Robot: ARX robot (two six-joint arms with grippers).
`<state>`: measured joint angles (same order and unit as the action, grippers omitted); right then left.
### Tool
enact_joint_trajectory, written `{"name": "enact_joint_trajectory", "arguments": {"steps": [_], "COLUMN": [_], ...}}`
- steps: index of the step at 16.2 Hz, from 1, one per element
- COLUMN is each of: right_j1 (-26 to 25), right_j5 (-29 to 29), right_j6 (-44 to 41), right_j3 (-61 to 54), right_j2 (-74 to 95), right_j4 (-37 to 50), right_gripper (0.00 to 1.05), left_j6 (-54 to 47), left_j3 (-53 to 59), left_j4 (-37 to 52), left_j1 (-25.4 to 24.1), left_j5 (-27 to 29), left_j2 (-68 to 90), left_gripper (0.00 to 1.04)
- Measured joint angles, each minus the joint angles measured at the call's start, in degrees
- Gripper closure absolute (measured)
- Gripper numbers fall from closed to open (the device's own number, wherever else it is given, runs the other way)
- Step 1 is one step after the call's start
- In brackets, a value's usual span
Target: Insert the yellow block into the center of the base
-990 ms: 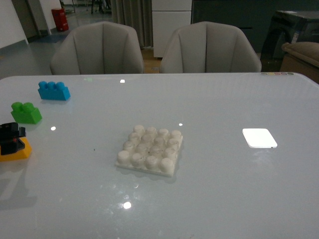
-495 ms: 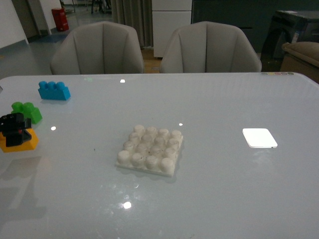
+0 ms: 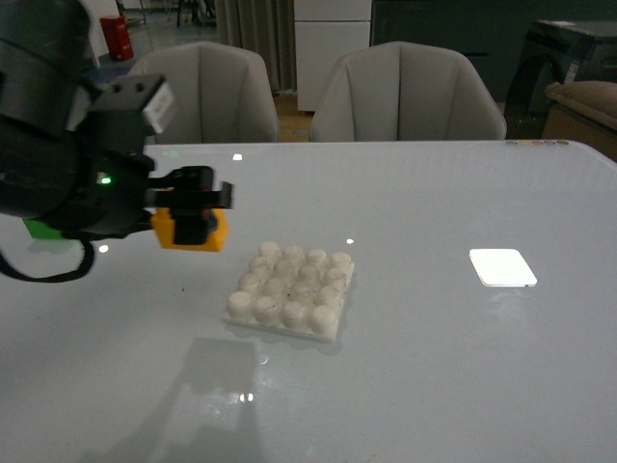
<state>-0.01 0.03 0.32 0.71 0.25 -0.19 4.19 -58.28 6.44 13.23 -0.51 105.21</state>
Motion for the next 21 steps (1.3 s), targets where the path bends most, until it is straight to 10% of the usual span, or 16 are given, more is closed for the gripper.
{"name": "enact_joint_trajectory", "arguments": {"steps": [5,21], "right_j1": [0.0,0.0], "right_j5": [0.0,0.0], "right_j6": [0.0,0.0], "right_j3": [0.0,0.0], "right_j2": [0.0,0.0], "right_j4": [0.0,0.0], "right_gripper": [0.06,0.06], "left_j6": [2.2,3.3], "left_j3": [-6.4,-9.6], "left_j4": [1.4,0.5], "left_j1": [9.3,10.7], "left_j5": [1.5,1.8], "left_j2": [9.1,15.1], "left_gripper": [0.42,0.43]}}
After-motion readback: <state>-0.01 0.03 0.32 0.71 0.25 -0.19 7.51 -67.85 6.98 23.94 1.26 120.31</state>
